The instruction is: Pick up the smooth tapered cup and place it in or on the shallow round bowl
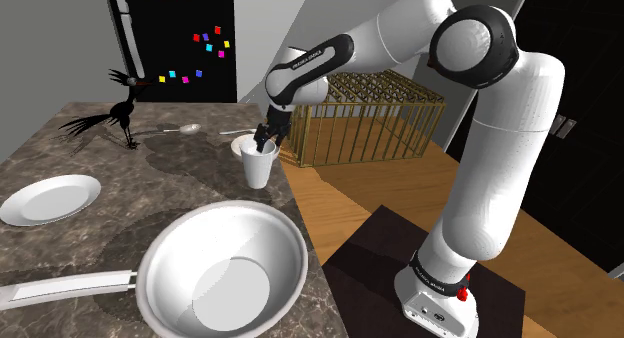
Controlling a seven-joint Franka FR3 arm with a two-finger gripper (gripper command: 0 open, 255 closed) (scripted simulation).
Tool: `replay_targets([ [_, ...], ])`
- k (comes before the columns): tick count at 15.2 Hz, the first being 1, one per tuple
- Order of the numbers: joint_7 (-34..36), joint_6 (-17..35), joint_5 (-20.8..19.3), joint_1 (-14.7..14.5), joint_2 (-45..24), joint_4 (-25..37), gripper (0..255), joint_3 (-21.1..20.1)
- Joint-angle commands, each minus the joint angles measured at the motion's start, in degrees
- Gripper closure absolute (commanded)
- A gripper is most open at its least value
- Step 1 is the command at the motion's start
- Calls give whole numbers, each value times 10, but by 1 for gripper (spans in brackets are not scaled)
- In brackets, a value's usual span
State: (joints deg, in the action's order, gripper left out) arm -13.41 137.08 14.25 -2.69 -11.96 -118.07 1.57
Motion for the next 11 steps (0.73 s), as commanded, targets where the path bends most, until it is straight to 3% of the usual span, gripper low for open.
replay_targets([
  [1,0,3,1,0,-3,0,0,0],
  [6,0,3,1,0,-3,0,0,0],
  [7,0,3,1,0,-3,0,255,0],
  [11,0,3,1,0,-3,0,255,0],
])
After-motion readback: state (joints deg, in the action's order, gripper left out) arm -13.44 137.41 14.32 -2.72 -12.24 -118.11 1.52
